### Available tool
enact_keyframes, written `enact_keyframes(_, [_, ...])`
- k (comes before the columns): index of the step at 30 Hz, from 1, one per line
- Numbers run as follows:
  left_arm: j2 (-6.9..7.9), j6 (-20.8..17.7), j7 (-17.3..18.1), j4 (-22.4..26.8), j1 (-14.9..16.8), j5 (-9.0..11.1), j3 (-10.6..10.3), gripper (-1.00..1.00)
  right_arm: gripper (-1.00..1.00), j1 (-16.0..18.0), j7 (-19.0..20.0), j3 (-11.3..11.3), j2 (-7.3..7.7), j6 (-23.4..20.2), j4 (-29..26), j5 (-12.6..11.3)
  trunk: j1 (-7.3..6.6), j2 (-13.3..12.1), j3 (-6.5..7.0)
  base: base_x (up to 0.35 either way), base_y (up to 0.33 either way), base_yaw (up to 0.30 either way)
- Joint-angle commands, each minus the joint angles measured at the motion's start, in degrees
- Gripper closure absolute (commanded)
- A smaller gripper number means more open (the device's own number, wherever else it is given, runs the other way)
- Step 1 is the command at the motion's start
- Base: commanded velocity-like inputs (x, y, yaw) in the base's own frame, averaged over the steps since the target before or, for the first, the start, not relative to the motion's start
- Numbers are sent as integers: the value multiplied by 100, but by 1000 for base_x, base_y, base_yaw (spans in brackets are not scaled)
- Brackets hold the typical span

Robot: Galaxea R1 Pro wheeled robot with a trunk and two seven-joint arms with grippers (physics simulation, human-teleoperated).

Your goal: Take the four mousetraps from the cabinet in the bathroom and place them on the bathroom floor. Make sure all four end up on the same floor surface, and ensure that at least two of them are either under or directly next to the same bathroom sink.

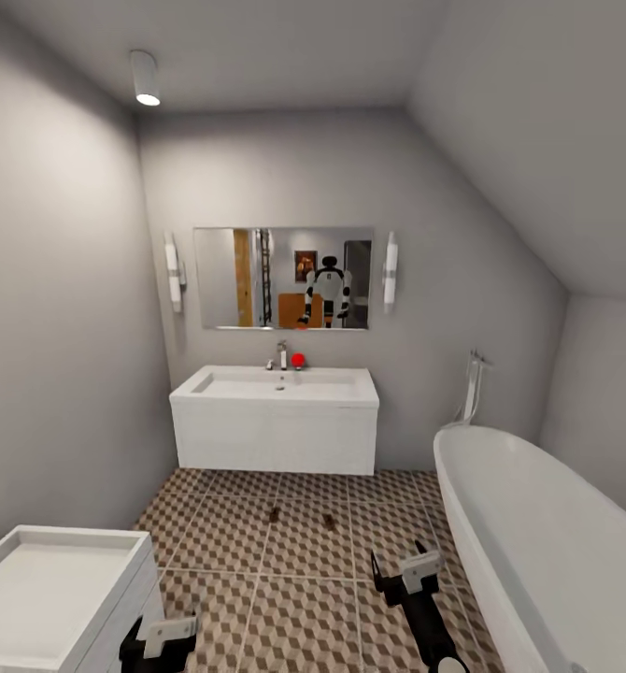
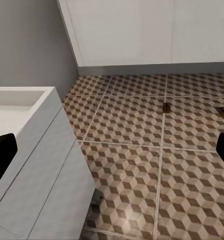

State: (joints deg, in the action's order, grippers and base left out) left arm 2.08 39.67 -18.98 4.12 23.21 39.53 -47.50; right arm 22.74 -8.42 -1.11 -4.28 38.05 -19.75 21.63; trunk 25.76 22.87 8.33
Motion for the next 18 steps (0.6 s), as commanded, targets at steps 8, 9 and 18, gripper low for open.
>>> enact_keyframes(8, [3,-3,-53,9,-1,2,-49,-100,-100,3,-45,-12,-2,10,6,61,2,5,-78,0,0,0])
enact_keyframes(9, [3,-3,-53,9,-1,2,-49,-100,-100,3,-45,-12,-2,10,6,61,2,5,-87,0,0,0])
enact_keyframes(18, [3,-3,-53,9,-1,2,-49,-100,-100,3,-45,-12,-2,10,6,61,2,5,-171,0,0,0])
